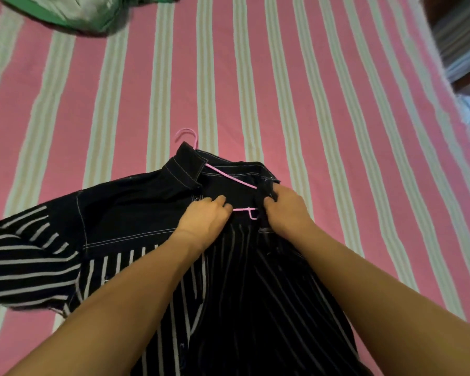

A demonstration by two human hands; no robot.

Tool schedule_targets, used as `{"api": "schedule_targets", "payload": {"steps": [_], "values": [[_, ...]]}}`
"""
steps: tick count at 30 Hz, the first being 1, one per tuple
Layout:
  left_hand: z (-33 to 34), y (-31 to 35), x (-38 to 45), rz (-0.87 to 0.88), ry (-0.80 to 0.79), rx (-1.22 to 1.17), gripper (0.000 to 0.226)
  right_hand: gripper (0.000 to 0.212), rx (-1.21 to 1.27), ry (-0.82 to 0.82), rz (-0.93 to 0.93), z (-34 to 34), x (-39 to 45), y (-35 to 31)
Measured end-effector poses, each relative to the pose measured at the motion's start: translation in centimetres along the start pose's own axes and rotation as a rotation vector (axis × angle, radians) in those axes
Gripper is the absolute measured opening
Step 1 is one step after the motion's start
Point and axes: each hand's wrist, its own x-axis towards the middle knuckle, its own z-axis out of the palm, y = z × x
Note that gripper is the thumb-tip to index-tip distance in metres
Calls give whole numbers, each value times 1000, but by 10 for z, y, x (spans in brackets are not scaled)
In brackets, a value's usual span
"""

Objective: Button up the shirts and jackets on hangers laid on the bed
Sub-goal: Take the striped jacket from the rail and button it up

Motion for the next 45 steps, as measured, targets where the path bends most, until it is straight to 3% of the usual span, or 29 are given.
{"api": "schedule_targets", "payload": {"steps": [3, 6, 9, 11, 13, 15, 18, 19, 23, 25, 28, 30, 33, 34, 37, 39, 41, 43, 45], "values": [[-11, 21, 22, 82, 62, -31, 26, 35, 30, 74, 2, -11, 34, -14], [4, 35, 24, -54, -54, -217, 34, 44, -113, -261, -5, -4, 53, -19], [14, 40, -20, -198, -109, -562, 52, 73, -46, -618, -2, 3, 16, -11], [12, 33, -55, -298, 72, -626, 49, 70, 66, -671, -37, 5, -17, 8], [4, 13, -73, -401, 263, -536, 38, 57, 232, -706, -14, 5, -32, 32], [-8, -15, -74, -542, 343, -503, 31, 47, 335, -579, 46, 3, -27, 48], [-16, -65, -55, -699, 365, -473, 37, 43, -55, -13, -49, -5, 15, 68], [-15, -83, -48, -709, 335, -422, 41, 41, -161, 76, -58, -8, 30, 72], [1, -141, -35, -664, 2, -268, 43, 39, -270, -99, 64, 3, 72, 75], [6, -153, -35, -596, -79, -188, 38, 35, -266, -155, 56, 18, 75, 67], [9, -160, -30, -539, -86, -226, 25, 19, -435, -131, -110, 32, 77, 61], [6, -160, -21, -552, -69, -255, 22, 15, -598, 22, -210, 18, 87, 57], [5, -147, -11, -550, 181, -287, 32, 43, -892, 137, -154, -10, 114, 54], [5, -137, -11, -517, 206, -284, 42, 49, -849, 86, -64, -14, 121, 53], [17, -112, -13, -399, 5, -196, 63, 49, -497, -65, 79, -5, 130, 46], [29, -107, -15, -423, -87, -254, 65, 46, -133, 12, 141, 0, 127, 30], [26, -108, -12, -476, -22, -382, 59, 37, 353, 97, 319, -3, 121, 8], [8, -109, -5, -579, 141, -594, 50, 27, 690, 0, 567, -11, 119, -12], [-13, -108, 5, -577, 245, -804, 50, 48, 819, -104, 686, -21, 125, -17]]}}
